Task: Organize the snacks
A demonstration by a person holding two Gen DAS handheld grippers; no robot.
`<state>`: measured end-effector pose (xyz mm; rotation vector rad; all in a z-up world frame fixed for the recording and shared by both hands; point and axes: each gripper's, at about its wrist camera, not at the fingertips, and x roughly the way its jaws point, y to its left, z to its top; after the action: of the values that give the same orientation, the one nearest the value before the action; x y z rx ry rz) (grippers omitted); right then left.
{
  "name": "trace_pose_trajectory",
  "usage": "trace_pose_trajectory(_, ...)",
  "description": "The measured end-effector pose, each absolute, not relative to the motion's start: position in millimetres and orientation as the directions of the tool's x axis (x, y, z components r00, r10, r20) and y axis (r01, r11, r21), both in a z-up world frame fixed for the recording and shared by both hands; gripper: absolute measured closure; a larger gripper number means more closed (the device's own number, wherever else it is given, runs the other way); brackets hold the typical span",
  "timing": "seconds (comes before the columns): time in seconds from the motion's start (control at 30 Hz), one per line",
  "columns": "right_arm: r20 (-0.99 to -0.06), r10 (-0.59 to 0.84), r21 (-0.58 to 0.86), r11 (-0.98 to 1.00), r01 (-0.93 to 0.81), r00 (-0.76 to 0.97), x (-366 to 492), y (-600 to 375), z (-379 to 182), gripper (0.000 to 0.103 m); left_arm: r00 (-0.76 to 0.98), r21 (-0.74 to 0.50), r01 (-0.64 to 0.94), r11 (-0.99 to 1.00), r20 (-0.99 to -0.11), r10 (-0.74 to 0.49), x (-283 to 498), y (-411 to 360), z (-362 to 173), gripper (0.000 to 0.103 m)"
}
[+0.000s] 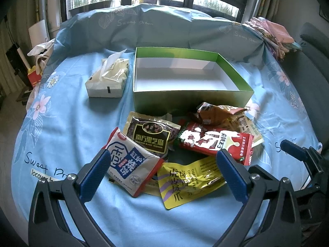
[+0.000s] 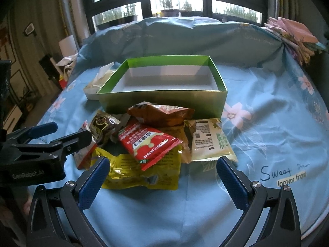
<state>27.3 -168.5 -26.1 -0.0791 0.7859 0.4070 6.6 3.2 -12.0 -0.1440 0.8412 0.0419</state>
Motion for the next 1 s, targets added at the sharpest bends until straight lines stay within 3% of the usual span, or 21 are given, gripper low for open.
trace_pose_trajectory(0.7,-0.696,0.348,0.1,0.913,-0.395,0.628,27.3,-171.6,-25.6,0.0,0.663,-0.14,-0.063,0.988,-0.746,-0.064,6.4,-0.3,-10.4,0.0)
trace_pose_trajectory(1.0,-0.678,0.39,0.156,0.905,-0.397,0.623,27.3,-181.3,-23.5,0.0,0.649,-0.293,-0.039,0.955,-0.734,-0.199,7.2,19.7,-8.8,0.0)
